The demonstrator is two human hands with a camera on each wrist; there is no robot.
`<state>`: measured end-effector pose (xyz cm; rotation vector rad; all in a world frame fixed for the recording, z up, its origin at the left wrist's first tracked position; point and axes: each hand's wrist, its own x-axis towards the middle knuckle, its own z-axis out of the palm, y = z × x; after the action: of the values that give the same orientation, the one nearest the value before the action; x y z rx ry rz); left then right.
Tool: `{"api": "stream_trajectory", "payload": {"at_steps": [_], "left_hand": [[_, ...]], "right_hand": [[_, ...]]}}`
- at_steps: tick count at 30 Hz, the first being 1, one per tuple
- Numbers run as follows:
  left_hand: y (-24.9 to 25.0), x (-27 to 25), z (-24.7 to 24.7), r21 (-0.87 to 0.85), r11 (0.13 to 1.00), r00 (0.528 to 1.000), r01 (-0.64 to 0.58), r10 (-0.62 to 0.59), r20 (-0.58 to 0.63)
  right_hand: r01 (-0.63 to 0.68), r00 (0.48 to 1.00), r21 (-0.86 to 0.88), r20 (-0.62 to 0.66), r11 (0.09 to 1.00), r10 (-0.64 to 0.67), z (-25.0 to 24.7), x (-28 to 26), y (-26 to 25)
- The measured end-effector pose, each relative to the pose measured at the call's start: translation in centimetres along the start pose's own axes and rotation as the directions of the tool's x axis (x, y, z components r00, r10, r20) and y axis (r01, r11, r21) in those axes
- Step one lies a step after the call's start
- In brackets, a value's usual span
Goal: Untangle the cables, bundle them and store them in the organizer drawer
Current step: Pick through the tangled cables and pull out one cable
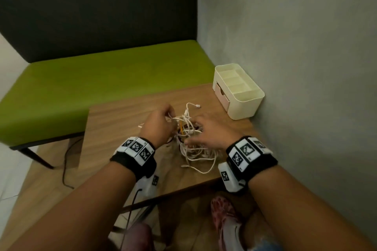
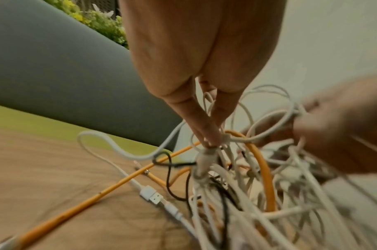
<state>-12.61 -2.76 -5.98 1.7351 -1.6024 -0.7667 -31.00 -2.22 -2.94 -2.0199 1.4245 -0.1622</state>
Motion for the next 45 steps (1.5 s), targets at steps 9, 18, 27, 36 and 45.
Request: {"api": "stream_trajectory", "payload": {"at_steps": [9, 18, 27, 36, 45], "left_hand": [[-2.2, -0.1, 0.6, -0.213, 0.974, 0.991, -0.083, 0.103, 0.086], [-5.3, 0.3, 0.5, -0.106, 0.994, 1.0, -0.025, 0.025, -0.003], [-5.1, -0.2, -0.9, -0.115, 0.993, 1.0, 0.021, -0.019, 0.02], [-4.3, 0.1, -2.6, 0.025, 0.998, 0.996, 0.064, -0.062, -0.064], [-3.8, 0.6, -1.6, 0.016, 0.999, 0.994, 0.04, -0.038, -0.104]], "right_hand": [[0.06, 0.851, 0.171, -0.524, 0.983, 0.039, 2.4, 3.5, 4.3], [0.126, 0.858, 0.604, -0.464, 0.787, 0.219, 1.2, 1.4, 4.8], [-0.032, 0.951, 0.54, -0.242, 0.841, 0.191, 1.9, 4.2, 1.4], [0.016, 0.819, 0.391, -0.533, 0.92, 0.212, -2.0, 5.4, 2.2], [0.192, 0.967, 0.179, -0.199, 0.965, -0.156, 1.0, 3.9, 0.8]]}}
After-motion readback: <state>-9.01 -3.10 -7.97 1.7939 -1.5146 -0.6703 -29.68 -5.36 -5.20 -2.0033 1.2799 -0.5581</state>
